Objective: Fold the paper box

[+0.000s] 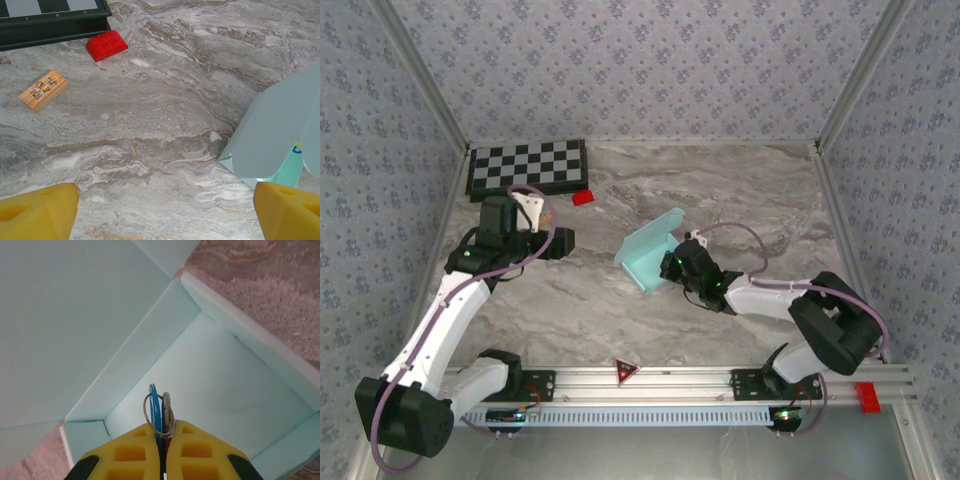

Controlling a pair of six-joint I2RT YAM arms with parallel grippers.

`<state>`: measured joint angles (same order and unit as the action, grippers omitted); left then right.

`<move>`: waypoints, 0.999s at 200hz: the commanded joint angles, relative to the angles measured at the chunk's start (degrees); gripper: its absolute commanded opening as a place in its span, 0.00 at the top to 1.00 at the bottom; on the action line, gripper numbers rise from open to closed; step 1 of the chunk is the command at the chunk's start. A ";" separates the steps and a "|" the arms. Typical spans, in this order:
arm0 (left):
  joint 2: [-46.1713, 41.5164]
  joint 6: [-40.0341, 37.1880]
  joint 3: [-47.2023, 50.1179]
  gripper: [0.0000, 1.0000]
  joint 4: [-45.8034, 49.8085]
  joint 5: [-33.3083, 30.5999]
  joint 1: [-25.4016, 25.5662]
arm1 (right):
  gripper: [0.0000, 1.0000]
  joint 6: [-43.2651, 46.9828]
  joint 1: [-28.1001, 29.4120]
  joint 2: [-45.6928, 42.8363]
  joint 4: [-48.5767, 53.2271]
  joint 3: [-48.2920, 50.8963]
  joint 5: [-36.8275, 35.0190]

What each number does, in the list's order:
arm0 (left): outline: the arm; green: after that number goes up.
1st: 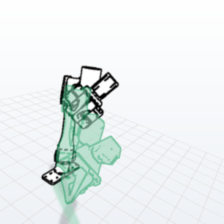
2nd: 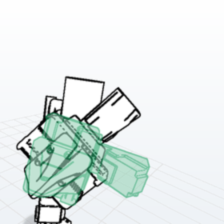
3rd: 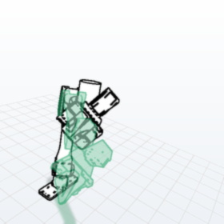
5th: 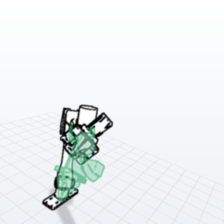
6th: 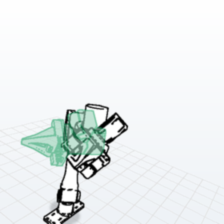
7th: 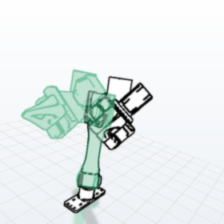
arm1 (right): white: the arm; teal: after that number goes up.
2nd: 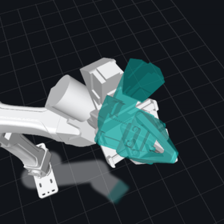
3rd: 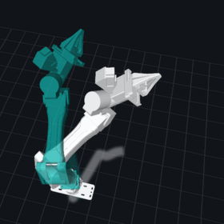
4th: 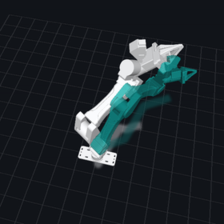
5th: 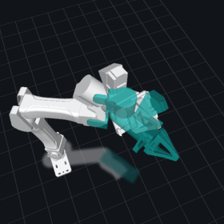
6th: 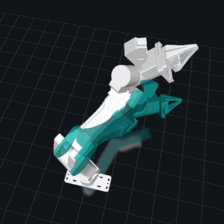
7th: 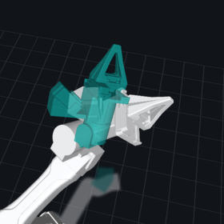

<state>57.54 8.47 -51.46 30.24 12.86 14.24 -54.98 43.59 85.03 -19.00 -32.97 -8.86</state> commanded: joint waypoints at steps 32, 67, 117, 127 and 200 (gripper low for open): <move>0.12 0.50 0.13 0.10 -0.01 1.20 -0.44 | 0.89 -3.88 0.57 4.74 -3.34 -2.87 -1.17; 0.03 0.33 -0.01 0.10 -0.01 1.19 -0.44 | 0.79 -3.34 0.70 4.91 -0.92 -4.36 -1.25; -0.06 0.24 -0.03 0.10 0.07 1.20 -0.44 | 0.73 -2.36 1.00 3.21 1.74 -5.30 -2.22; -0.06 0.32 0.00 0.10 0.08 1.20 -0.43 | 0.73 -2.16 1.23 2.42 2.40 -5.47 -2.89; 0.87 8.67 0.03 0.10 -1.01 1.03 -0.09 | 0.72 3.33 3.08 -6.61 16.28 -5.68 -12.85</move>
<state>57.56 11.75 -51.46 30.22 12.88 14.24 -54.48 46.17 82.08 -10.33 -37.85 -15.11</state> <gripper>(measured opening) 0.903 0.282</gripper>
